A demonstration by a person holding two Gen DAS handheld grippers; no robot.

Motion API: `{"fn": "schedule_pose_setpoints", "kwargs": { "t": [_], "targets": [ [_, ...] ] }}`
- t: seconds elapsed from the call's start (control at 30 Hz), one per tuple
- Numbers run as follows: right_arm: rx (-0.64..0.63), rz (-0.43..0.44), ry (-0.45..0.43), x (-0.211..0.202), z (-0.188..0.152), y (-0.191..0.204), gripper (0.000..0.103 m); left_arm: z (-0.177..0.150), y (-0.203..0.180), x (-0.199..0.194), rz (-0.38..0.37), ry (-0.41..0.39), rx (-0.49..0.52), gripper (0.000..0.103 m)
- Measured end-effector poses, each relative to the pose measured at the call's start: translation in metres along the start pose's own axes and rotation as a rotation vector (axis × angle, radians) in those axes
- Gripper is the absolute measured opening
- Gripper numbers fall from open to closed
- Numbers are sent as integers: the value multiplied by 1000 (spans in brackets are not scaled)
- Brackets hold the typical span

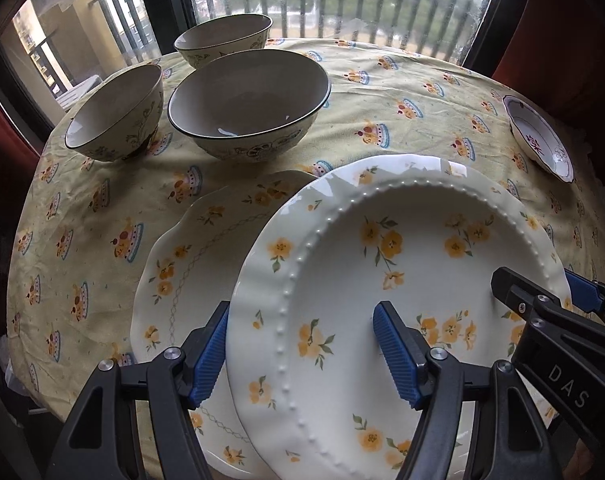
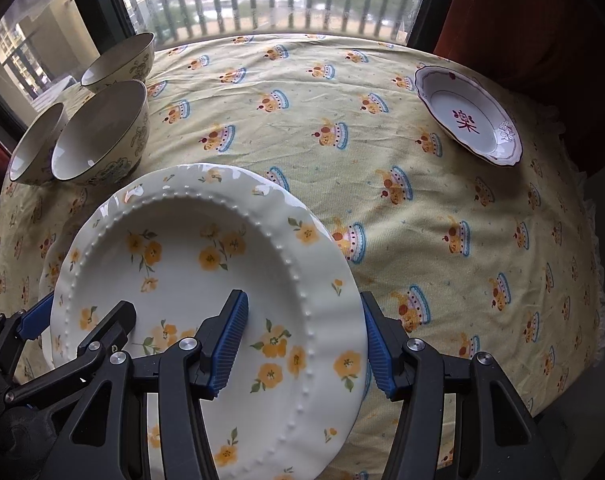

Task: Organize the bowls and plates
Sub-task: 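Carry the beaded plate and lower it onto the orange-flower plate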

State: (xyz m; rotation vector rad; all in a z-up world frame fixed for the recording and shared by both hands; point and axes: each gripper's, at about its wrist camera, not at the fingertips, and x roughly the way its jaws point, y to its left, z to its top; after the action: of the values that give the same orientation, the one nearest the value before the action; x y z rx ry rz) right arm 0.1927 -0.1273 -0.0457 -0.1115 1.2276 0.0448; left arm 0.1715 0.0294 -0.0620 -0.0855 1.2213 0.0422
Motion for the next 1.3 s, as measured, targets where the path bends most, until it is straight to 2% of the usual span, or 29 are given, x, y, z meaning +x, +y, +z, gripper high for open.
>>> {"fn": "schedule_pose_setpoints", "kwargs": {
  "t": [0.2,0.5,0.73,0.97,1.07,1.1,1.17,1.3],
  "targets": [
    [-9,-10,16,5,-5,23,60,-11,15,7,-17,12,-7,71],
    [-12,-42,21,8,-7,37,60,-14,28,14,-37,11,-17,72],
    [-4,-40,41,15,-10,47,60,-16,41,26,-44,51,-43,73],
    [6,-41,61,21,-11,52,60,-16,37,25,4,-1,-1,74],
    [5,-39,65,22,-10,53,56,-16,27,24,80,-40,53,75],
    [8,-35,67,23,-10,52,56,-15,24,25,93,-50,71,80],
    [20,-22,70,23,-10,51,56,-14,20,28,74,-51,83,88],
    [18,-7,62,21,-11,50,56,-13,25,28,72,-24,74,88]
  ]
}}
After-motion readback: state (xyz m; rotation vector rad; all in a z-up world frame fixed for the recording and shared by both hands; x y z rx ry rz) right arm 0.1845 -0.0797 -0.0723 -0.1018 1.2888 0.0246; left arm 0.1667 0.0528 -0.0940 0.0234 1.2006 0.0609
